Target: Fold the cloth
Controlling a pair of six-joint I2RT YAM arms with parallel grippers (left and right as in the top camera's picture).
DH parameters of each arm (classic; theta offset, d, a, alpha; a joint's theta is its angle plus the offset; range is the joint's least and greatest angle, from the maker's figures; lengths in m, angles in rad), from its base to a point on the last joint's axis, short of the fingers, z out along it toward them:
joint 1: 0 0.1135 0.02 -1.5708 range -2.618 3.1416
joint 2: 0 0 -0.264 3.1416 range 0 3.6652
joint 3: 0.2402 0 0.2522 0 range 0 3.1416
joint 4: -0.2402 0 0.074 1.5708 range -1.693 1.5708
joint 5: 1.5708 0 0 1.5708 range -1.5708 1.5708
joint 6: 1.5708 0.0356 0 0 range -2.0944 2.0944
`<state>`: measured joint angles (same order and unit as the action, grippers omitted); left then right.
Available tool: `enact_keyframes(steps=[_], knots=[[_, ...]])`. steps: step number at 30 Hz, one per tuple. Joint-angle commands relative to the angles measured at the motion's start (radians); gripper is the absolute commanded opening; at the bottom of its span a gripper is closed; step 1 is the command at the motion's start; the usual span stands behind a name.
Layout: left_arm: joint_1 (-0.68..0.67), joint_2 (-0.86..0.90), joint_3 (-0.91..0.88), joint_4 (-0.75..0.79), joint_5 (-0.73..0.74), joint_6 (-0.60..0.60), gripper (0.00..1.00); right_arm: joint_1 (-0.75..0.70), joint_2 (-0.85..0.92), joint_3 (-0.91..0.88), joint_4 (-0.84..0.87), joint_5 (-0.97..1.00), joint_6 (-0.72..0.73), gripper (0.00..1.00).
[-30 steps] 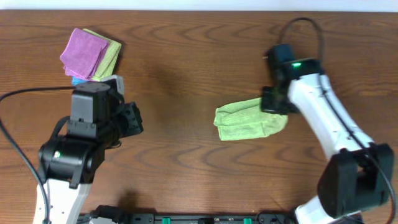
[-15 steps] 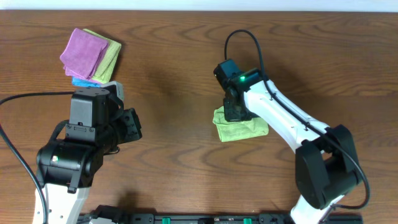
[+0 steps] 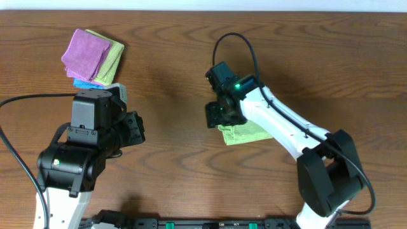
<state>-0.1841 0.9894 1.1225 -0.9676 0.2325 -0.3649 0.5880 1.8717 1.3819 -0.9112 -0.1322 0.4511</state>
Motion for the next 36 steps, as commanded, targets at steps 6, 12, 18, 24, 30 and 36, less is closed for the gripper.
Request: enact_keyframes(steps=[6, 12, 18, 24, 30, 36], knots=[[0.004, 0.002, 0.005, -0.002, -0.032, 0.023, 0.17, -0.058, -0.011, 0.013, -0.028, -0.13, -0.057, 0.02], [0.004, 0.055, -0.034, 0.023, -0.032, 0.029, 0.3, -0.151, -0.098, 0.013, -0.045, -0.075, -0.093, 0.01], [0.001, 0.157, -0.103, 0.129, 0.116, 0.029, 0.95, -0.246, -0.095, 0.003, -0.077, 0.058, -0.092, 0.01], [-0.057, 0.295, -0.16, 0.278, 0.238, 0.029, 0.95, -0.332, -0.088, -0.015, -0.132, 0.206, -0.012, 0.02], [-0.2, 0.459, -0.171, 0.455, 0.284, 0.014, 0.95, -0.422, -0.086, -0.108, -0.101, 0.214, 0.017, 0.02], [-0.28, 0.623, -0.171, 0.597, 0.256, -0.09, 0.95, -0.462, -0.086, -0.203, -0.023, 0.206, 0.016, 0.02]])
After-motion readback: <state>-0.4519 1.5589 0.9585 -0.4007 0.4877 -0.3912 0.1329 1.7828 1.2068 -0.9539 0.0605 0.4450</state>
